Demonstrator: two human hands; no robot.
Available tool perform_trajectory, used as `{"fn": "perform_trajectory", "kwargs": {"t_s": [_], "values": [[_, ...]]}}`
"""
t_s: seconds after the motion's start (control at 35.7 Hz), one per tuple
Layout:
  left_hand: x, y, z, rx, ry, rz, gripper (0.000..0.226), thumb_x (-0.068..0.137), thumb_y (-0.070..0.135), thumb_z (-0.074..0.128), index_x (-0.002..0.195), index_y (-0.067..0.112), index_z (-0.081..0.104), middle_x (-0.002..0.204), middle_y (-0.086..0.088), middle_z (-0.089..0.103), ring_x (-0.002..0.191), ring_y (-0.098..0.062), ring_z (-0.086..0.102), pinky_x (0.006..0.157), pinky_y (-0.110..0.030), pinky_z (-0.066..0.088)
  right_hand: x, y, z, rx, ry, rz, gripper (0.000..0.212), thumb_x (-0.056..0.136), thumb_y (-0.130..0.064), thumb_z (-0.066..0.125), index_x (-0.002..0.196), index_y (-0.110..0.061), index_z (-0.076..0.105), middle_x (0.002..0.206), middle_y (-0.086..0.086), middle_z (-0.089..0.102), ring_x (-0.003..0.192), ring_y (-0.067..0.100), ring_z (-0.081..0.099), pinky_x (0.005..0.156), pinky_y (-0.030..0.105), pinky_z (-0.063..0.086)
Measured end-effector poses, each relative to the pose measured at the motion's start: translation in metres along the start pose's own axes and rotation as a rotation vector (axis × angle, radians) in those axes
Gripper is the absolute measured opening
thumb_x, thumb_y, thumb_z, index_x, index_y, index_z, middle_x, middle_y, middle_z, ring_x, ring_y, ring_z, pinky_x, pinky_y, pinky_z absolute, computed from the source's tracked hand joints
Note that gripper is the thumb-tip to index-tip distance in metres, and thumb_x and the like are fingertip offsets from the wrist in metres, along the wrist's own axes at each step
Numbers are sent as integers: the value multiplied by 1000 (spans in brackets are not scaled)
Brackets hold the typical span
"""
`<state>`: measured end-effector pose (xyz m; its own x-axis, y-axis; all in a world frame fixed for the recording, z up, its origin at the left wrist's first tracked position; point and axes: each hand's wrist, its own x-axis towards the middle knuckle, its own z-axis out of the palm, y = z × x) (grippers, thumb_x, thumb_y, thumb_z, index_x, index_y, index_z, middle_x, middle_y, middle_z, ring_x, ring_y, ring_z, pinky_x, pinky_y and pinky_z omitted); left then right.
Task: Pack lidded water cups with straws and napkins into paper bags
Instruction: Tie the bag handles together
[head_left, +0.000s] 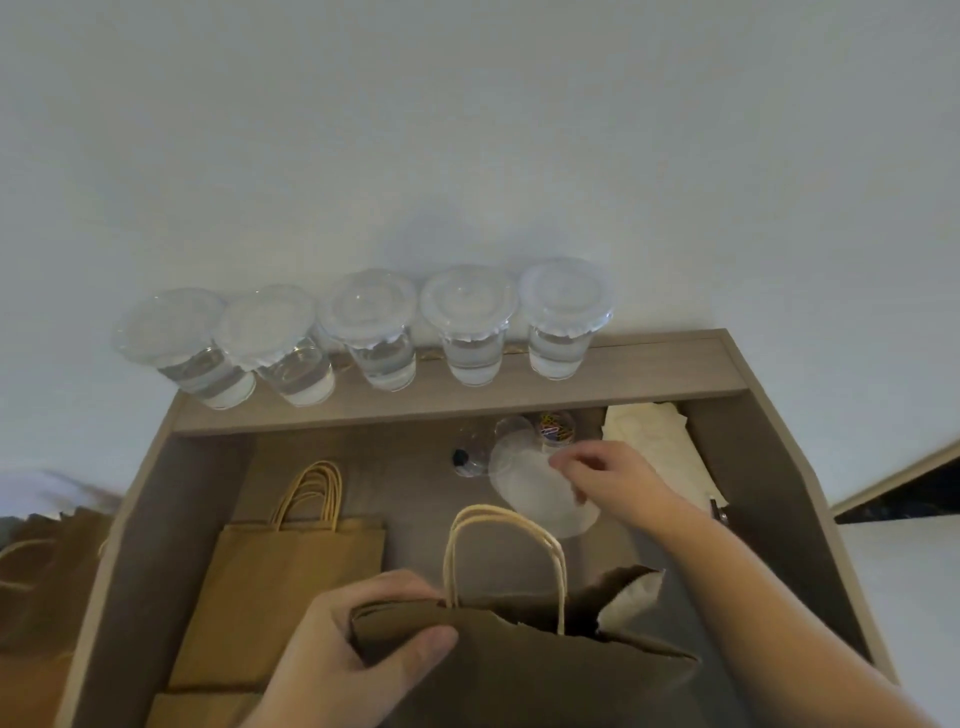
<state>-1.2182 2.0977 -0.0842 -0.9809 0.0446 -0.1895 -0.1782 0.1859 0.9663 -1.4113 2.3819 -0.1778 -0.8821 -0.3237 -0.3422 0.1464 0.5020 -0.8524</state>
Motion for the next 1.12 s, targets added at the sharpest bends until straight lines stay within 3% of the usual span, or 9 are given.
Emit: {"fn": "perform_trajectory", "kwargs": {"t_s": [0.06, 0.11, 0.25, 0.45, 0.67, 0.81, 0.92, 1.01, 1.12], "values": [[1, 2, -1, 22, -29, 13, 32, 76, 45, 87, 94, 19, 84, 92, -10, 76, 86, -23, 73, 81, -40, 57, 26, 3, 13, -124, 280, 58, 21, 100, -23, 65, 108, -36, 78, 103, -11, 74, 101, 14, 70, 88, 30, 50], [1, 3, -2, 23, -47, 22, 31, 79, 42, 87, 95, 16, 82, 91, -9, 74, 86, -23, 72, 81, -36, 55, 47, 5, 18, -135, 372, 62, 23, 96, -19, 66, 107, -33, 80, 102, -7, 75, 105, 22, 69, 87, 28, 49], [-2, 1, -3, -13, -69, 52, 38, 83, 42, 87, 104, 12, 81, 100, -12, 74, 95, -28, 72, 86, -44, 55, 77, 8, 13, -393, 389, 103, 15, 95, -26, 64, 91, -21, 78, 101, 11, 77, 99, 38, 69, 76, 35, 53], [-5, -3, -5, 4, -56, 115, 36, 84, 47, 86, 107, 20, 82, 103, -2, 75, 99, -22, 73, 90, -31, 56, 86, 4, 8, -465, 337, 115, 26, 92, -46, 71, 72, -29, 70, 81, -7, 72, 86, 23, 67, 76, 35, 58], [-5, -3, -3, 33, -47, 139, 35, 85, 43, 87, 110, 19, 81, 105, -5, 75, 99, -24, 73, 90, -41, 57, 79, -4, 15, -617, 370, 77, 24, 97, -27, 61, 76, -24, 71, 90, 0, 74, 89, 27, 66, 65, 28, 45], [-8, -2, 1, 52, 3, 160, 32, 84, 40, 87, 108, 19, 82, 103, -6, 75, 99, -26, 73, 88, -42, 57, 78, -1, 16, -665, 415, 9, 33, 90, -10, 59, 59, -19, 52, 76, 11, 71, 78, 36, 66, 57, 27, 34], [-12, -5, 6, 84, 94, 226, 26, 82, 30, 86, 103, 15, 82, 98, -7, 74, 92, -26, 73, 80, -39, 58, 78, -1, 17, -684, 462, -36, 21, 94, -10, 60, 77, -6, 71, 87, 21, 73, 84, 42, 67, 63, 34, 44], [-14, -4, 6, 75, 98, 225, 26, 81, 31, 85, 102, 16, 81, 100, -6, 74, 94, -26, 74, 81, -39, 58, 76, -1, 18, -680, 486, -68, 19, 98, -9, 60, 94, 2, 74, 102, 27, 71, 97, 47, 65, 76, 43, 52], [-17, 0, 4, 144, 87, 227, 28, 83, 36, 85, 107, 22, 80, 104, -5, 74, 95, -25, 73, 81, -32, 58, 61, -10, 14, -541, 423, -42, 14, 100, -9, 59, 96, -5, 71, 98, 21, 70, 96, 44, 65, 72, 37, 46]]}}
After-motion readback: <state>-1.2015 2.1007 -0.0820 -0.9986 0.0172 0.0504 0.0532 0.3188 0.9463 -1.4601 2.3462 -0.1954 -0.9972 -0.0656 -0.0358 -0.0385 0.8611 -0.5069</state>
